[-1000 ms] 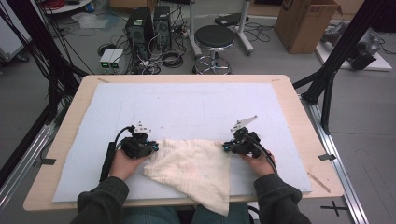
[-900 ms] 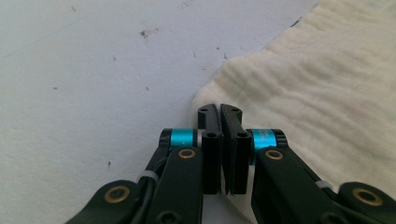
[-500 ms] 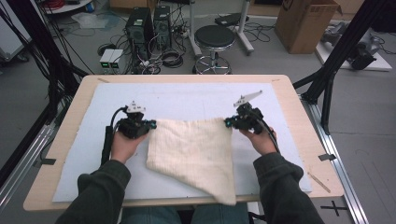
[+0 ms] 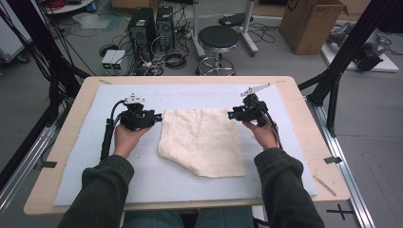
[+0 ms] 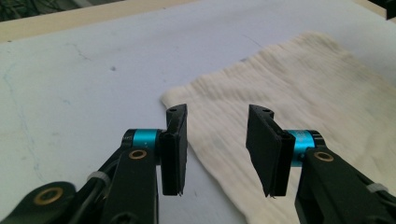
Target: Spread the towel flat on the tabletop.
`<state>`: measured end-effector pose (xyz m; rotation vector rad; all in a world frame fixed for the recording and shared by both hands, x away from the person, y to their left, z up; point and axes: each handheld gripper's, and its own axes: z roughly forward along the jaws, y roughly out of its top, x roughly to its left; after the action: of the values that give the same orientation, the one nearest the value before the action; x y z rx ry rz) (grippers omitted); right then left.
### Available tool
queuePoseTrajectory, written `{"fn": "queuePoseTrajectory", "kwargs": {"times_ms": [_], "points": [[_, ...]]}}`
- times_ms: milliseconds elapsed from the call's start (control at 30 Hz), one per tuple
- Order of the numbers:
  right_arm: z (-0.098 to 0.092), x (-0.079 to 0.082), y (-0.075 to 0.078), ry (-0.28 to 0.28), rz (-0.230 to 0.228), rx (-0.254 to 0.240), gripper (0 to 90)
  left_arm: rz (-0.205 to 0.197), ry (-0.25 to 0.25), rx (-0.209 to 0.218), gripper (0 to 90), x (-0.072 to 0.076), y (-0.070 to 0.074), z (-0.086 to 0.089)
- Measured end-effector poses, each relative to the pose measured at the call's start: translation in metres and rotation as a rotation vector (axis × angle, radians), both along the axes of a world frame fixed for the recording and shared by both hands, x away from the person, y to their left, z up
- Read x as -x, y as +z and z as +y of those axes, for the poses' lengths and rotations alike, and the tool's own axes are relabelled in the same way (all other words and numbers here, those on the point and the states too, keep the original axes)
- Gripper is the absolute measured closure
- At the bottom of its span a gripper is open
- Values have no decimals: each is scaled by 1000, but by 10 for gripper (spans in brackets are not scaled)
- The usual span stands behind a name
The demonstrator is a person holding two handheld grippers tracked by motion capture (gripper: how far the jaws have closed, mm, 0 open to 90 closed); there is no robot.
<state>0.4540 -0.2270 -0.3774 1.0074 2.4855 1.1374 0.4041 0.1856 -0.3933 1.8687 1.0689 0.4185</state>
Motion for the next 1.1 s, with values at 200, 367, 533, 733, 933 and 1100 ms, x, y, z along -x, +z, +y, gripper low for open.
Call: {"fn": "queuePoseTrajectory", "kwargs": {"times_ms": [200,367,533,733,933,1100], "points": [[-9,34,0,58,-15,-42,535,-41,-82,21,561,38,-1,7],[-10,67,5,105,-38,-70,501,-69,-137,38,548,70,-3,10],[-10,99,-2,144,-29,-98,471,-77,-204,11,535,102,-12,6],[-13,129,-22,174,0,-116,457,-48,-254,-14,507,114,-25,-2],[-14,142,-41,186,42,-84,454,-41,-284,-50,484,106,-34,-17],[-9,142,-47,212,56,-54,454,-25,-324,-116,483,99,-43,-33]]}}
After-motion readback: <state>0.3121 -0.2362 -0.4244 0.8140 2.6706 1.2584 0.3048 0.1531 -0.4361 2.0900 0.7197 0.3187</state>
